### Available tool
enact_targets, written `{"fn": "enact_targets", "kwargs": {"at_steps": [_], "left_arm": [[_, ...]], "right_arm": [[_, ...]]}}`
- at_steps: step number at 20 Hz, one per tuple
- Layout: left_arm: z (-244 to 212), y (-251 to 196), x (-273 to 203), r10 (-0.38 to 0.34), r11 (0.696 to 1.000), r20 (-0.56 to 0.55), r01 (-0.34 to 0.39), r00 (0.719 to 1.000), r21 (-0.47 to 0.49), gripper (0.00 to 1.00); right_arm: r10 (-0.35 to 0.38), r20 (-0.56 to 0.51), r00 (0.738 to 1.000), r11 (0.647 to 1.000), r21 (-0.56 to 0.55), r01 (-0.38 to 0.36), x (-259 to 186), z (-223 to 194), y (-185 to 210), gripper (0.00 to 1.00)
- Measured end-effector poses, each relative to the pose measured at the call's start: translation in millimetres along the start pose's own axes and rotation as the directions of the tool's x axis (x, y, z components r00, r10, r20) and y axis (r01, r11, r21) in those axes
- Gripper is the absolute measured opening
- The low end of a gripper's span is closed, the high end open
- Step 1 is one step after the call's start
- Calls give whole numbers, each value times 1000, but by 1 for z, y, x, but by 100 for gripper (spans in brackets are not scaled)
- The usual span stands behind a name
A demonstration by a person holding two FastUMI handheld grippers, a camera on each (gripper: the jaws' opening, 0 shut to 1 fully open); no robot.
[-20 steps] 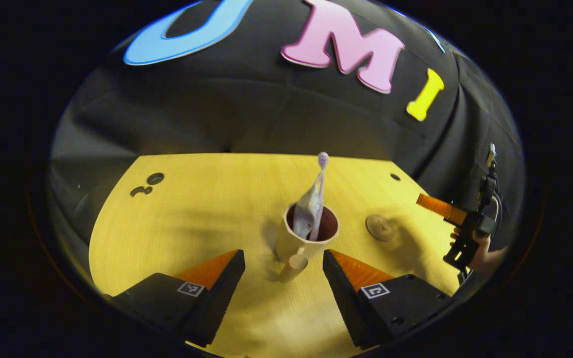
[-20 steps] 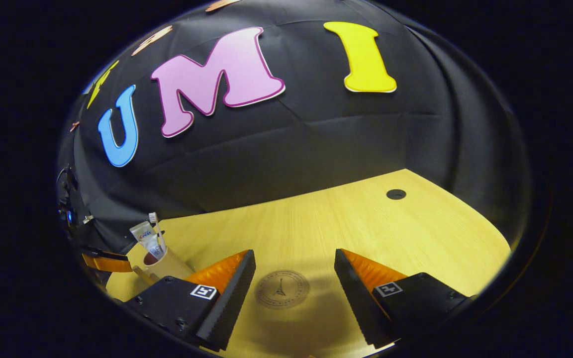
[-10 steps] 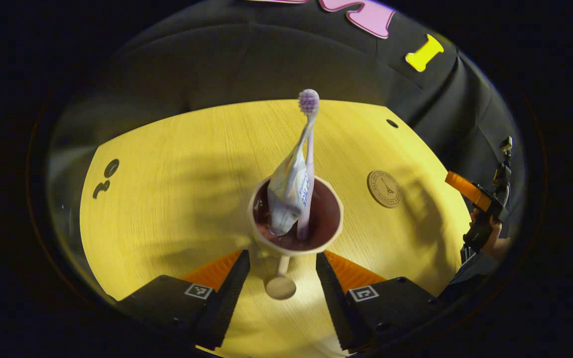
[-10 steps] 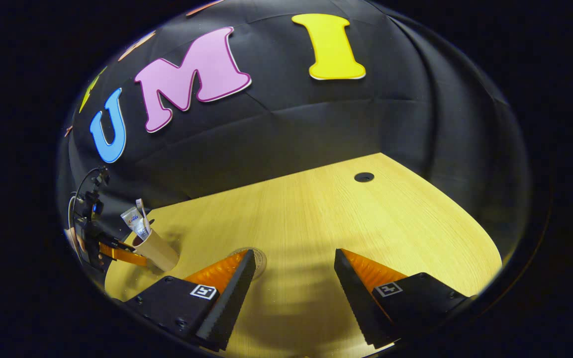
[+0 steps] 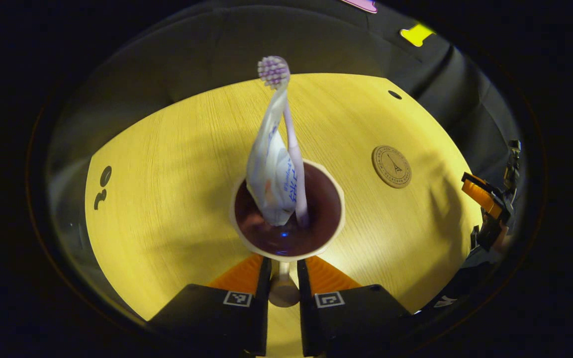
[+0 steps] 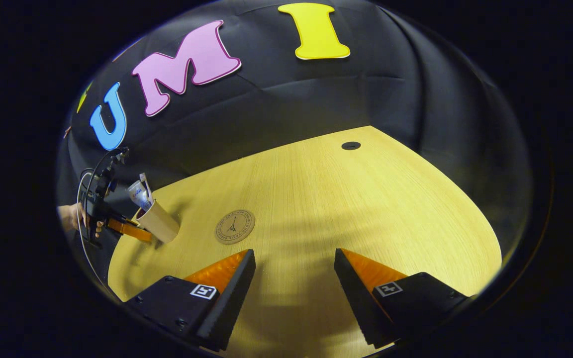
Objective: Put the toothbrush and toothpaste on the desktop into the cup, then pick up the cup and place it on the coaster on the desktop.
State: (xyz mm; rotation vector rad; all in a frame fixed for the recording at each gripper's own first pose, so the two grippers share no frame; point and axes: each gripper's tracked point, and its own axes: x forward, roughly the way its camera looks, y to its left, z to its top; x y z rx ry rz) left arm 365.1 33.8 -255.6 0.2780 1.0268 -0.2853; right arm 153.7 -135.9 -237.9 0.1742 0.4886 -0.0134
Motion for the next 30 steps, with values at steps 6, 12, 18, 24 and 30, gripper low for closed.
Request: {"fn": "enact_targets", "kwargs": {"at_steps": [6, 12, 18, 24, 30], "left_arm": [[-2, -7, -2, 11, 1000, 0, -11, 1000, -25, 28], [6, -9, -5, 53, 998, 55, -51, 997, -35, 24], [38, -26, -37, 38, 999, 96, -38, 995, 1, 20], [93, -78, -35, -18, 993, 137, 2, 990, 118, 25], [114, -157, -3, -109, 966, 89, 84, 990, 246, 20]], "right_arm": [[-14, 6, 1000, 999, 31, 13, -11, 8, -2, 98], [-28, 25, 999, 1000, -3, 28, -17, 14, -1, 98], [-43, 30, 999, 995, -89, 45, -30, 5, -2, 98], [-44, 27, 999, 998, -39, 45, -49, -4, 1, 98], [-34, 47, 998, 999, -3, 35, -55, -1, 3, 98]]}}
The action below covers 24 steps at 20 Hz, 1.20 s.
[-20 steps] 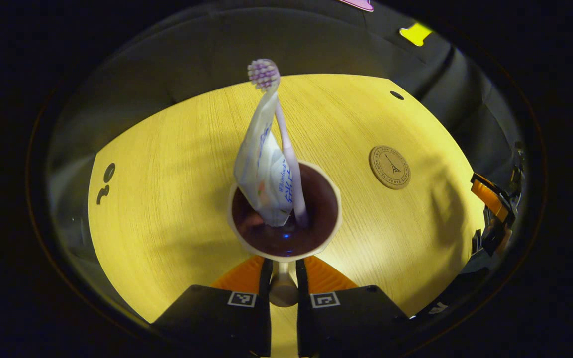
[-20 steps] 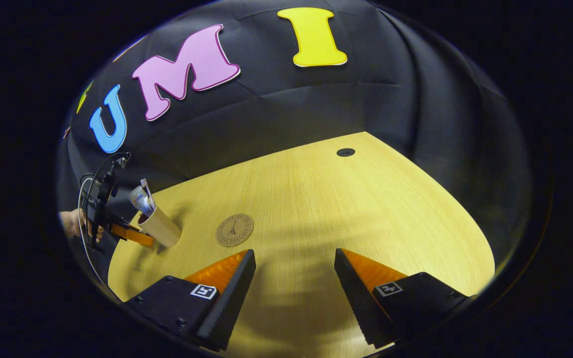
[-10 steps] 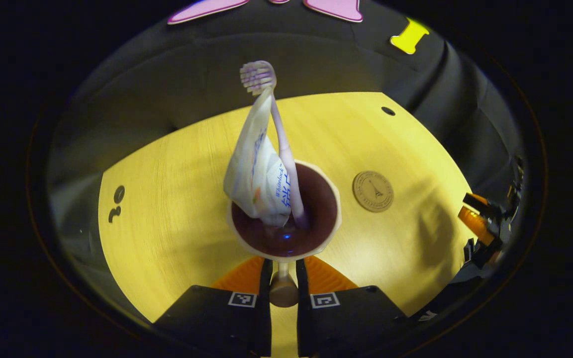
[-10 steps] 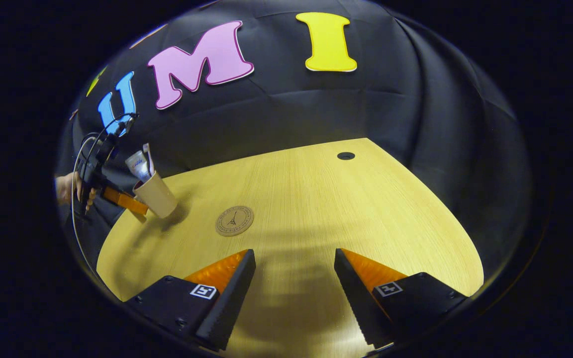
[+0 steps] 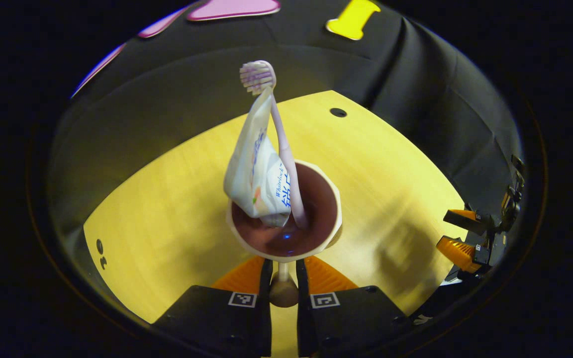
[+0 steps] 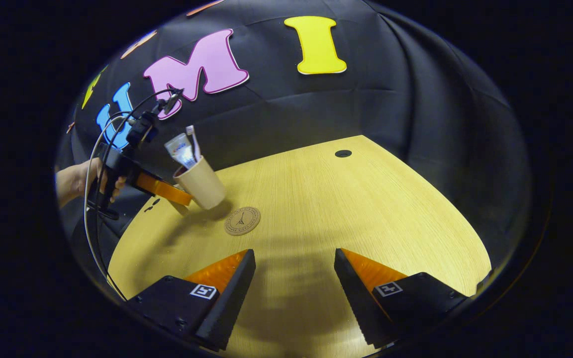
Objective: Put the toothbrush and toothpaste on the desktop into the cup, then pick up the cup and place it on the coaster on the desktop.
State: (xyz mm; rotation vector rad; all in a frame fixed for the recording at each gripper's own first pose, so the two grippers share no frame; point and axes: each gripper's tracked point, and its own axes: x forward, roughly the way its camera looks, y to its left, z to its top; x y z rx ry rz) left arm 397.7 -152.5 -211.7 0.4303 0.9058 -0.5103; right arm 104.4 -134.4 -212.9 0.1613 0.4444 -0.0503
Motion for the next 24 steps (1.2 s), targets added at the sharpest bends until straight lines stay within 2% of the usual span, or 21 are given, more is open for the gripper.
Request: {"fn": "enact_targets", "kwargs": {"at_steps": [1, 2, 6, 15, 16, 17, 18, 20, 23, 24], "left_arm": [[1, -9, 6, -15, 1000, -9, 15, 1000, 18, 20], [2, -19, 14, -31, 999, -19, 31, 999, 32, 25], [4, -34, 29, -54, 997, -42, 56, 998, 45, 25], [-8, -34, 47, 0, 998, -72, 4, 997, 68, 25], [-9, -33, 48, 3, 998, -75, 2, 997, 70, 30], [-9, -32, 48, 7, 997, -74, -2, 997, 72, 25], [-10, -34, 47, 12, 997, -77, -6, 997, 76, 26], [-11, -38, 46, 23, 997, -78, -17, 997, 81, 32], [-16, -42, 44, 40, 996, -70, -34, 997, 84, 30], [-15, -41, 43, 41, 996, -68, -35, 997, 79, 36]], "right_arm": [[-2, 0, 1000, 1000, 10, 2, -1, -1, -2, 98], [-8, -3, 1000, 1000, 20, 8, -2, -3, -5, 98], [-15, -20, 1000, 998, 55, 16, -3, -11, -11, 98], [-12, -24, 1000, 997, 71, 14, -3, -16, -15, 98], [-11, -25, 1000, 998, 69, 13, -2, -17, -14, 98], [-10, -27, 1000, 998, 68, 12, -3, -19, -15, 98], [-9, -29, 1000, 998, 68, 11, -2, -19, -15, 98], [-7, -31, 999, 998, 68, 9, -2, -20, -15, 98], [-5, -31, 1000, 998, 67, 7, -2, -21, -16, 98], [-5, -32, 999, 998, 67, 7, -3, -21, -16, 98]]}}
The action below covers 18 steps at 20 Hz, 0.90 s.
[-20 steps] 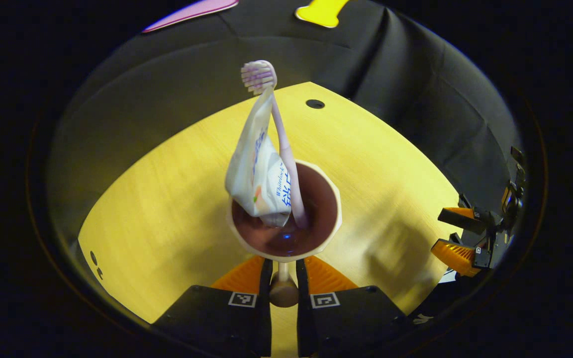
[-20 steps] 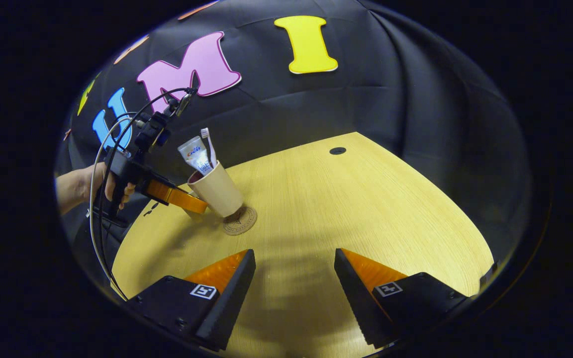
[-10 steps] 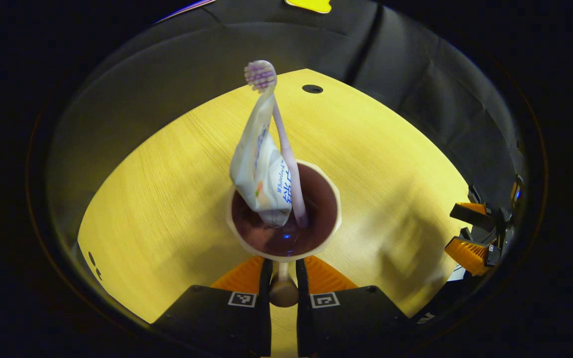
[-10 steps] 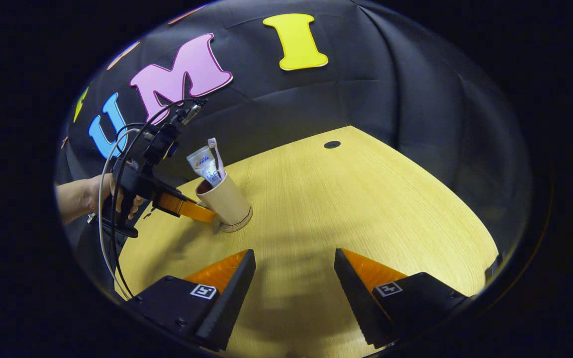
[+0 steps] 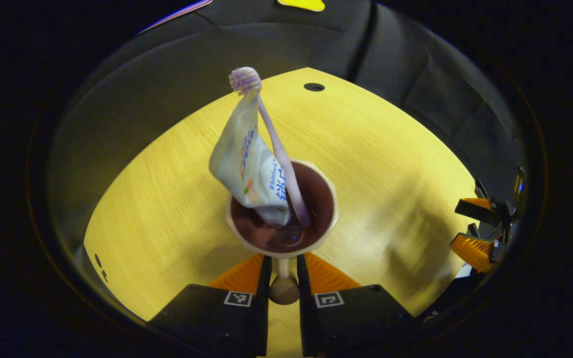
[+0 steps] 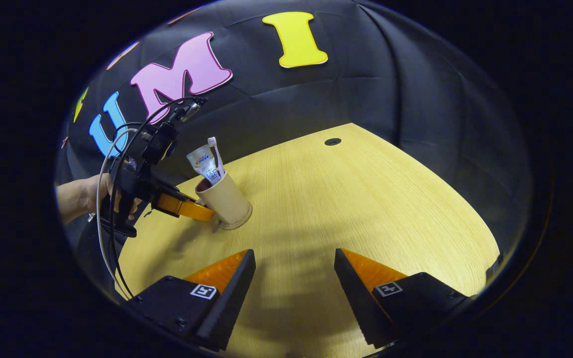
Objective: Put the toothbrush and toothpaste on the desktop into the cup, then pick up the cup and place it on the coaster on the desktop.
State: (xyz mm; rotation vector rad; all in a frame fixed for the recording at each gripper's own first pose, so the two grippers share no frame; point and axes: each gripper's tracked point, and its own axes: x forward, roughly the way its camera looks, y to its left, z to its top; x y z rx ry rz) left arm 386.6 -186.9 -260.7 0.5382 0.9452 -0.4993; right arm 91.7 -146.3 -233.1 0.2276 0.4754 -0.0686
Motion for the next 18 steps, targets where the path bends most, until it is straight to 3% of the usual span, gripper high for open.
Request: {"fn": "enact_targets", "kwargs": {"at_steps": [1, 2, 4, 5, 6, 7, 10, 13, 18], "left_arm": [[1, -1, -2, 1, 1000, 5, -1, 1000, -6, 32], [1, -2, -4, 0, 1000, 15, 0, 1000, -10, 35], [2, -10, -17, -20, 1000, 40, 21, 999, -24, 53], [-1, -12, -27, -24, 999, 50, 26, 998, -38, 73], [-3, -11, -37, -15, 998, 73, 20, 997, -57, 77], [-4, -9, -48, -5, 997, 103, 13, 995, -81, 90], [-10, -3, -95, 38, 988, 219, -3, 975, -155, 100], [-25, 6, -156, 131, 979, 353, -65, 926, -191, 100], [-67, 9, -251, 282, 935, 537, -102, 795, -339, 100]], "right_arm": [[0, 1, 1000, 1000, -1, 0, 0, 0, 0, 98], [-1, 2, 1000, 1000, -2, 1, -1, 1, -1, 98], [2, 5, 1000, 1000, -5, -2, -2, 4, 1, 98], [6, 8, 1000, 1000, -9, -6, -3, 6, 3, 98], [8, 11, 1000, 1000, -16, -8, -4, 8, 5, 98], [11, 15, 1000, 1000, -26, -11, -5, 11, 6, 100], [11, 38, 999, 999, -52, -9, -11, 23, 3, 98], [20, 52, 998, 996, -88, -15, -26, 32, 13, 98], [18, 122, 992, 992, -130, -2, -68, 62, 29, 98]]}}
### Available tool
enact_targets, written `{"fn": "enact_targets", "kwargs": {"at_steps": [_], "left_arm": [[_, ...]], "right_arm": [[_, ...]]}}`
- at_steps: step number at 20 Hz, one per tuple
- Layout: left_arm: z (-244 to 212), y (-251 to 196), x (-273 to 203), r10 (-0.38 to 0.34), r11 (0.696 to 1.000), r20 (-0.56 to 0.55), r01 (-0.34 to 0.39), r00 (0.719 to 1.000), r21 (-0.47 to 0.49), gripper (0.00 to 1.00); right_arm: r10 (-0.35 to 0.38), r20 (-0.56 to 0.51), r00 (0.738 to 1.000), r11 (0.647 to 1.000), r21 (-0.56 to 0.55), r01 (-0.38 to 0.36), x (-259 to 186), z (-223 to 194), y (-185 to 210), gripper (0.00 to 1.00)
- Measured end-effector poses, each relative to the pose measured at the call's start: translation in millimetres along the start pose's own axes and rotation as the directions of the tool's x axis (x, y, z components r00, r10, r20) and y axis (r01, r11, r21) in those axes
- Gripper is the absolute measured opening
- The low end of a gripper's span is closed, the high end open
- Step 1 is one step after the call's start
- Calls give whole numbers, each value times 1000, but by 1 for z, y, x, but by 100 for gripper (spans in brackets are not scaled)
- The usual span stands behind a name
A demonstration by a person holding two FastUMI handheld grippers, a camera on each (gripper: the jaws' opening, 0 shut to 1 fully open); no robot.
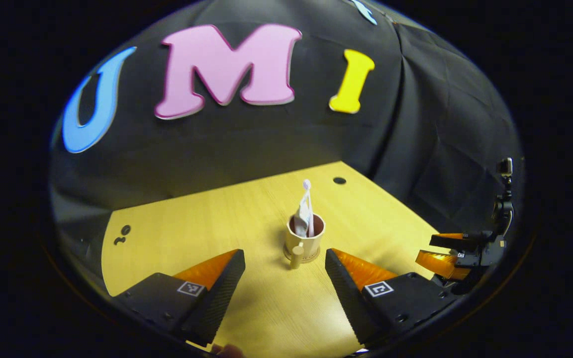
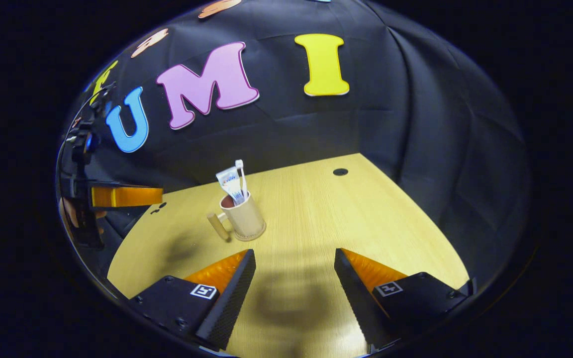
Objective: Put the toothbrush and toothpaste on the desktop into the cup, then pick up the cup and place it on the coaster on the desktop.
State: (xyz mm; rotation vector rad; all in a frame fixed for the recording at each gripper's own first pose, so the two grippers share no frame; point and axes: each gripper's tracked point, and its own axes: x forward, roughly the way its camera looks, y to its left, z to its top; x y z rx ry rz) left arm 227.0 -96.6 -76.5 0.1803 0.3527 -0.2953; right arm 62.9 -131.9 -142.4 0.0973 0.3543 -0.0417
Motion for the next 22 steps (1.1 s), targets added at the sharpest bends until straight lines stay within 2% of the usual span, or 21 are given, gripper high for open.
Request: {"fn": "enact_targets", "kwargs": {"at_steps": [3, 5, 6, 7, 8, 12, 14, 17, 22], "left_arm": [[-8, 16, -58, 87, 994, 100, -79, 991, -78, 100], [-19, 29, -89, 159, 982, 161, -139, 974, -125, 100], [-27, 31, -101, 192, 975, 199, -163, 961, -153, 100], [-34, 32, -114, 214, 969, 238, -175, 947, -175, 94], [-38, 35, -130, 235, 963, 280, -185, 931, -195, 98], [-59, 38, -198, 316, 943, 401, -239, 860, -230, 97], [-68, 37, -226, 335, 939, 431, -257, 838, -229, 97], [-91, 21, -247, 310, 946, 423, -235, 851, -221, 97], [-113, 9, -256, 293, 951, 373, -229, 880, -208, 97]], "right_arm": [[-6, 52, 999, 1000, -18, 6, -36, 20, 24, 98], [-18, 74, 997, 1000, -23, 20, -57, 27, 34, 98], [-19, 85, 996, 1000, -18, 21, -69, 29, 40, 98], [-18, 95, 995, 1000, -13, 20, -78, 32, 46, 98], [-12, 105, 994, 1000, -13, 13, -90, 33, 53, 98], [47, 126, 991, 997, -59, -40, -140, 24, 89, 98], [61, 146, 987, 996, -74, -51, -160, 21, 102, 98], [66, 201, 977, 996, -75, -52, -183, 24, 122, 98], [115, 195, 974, 993, -55, -106, -190, 23, 155, 98]]}}
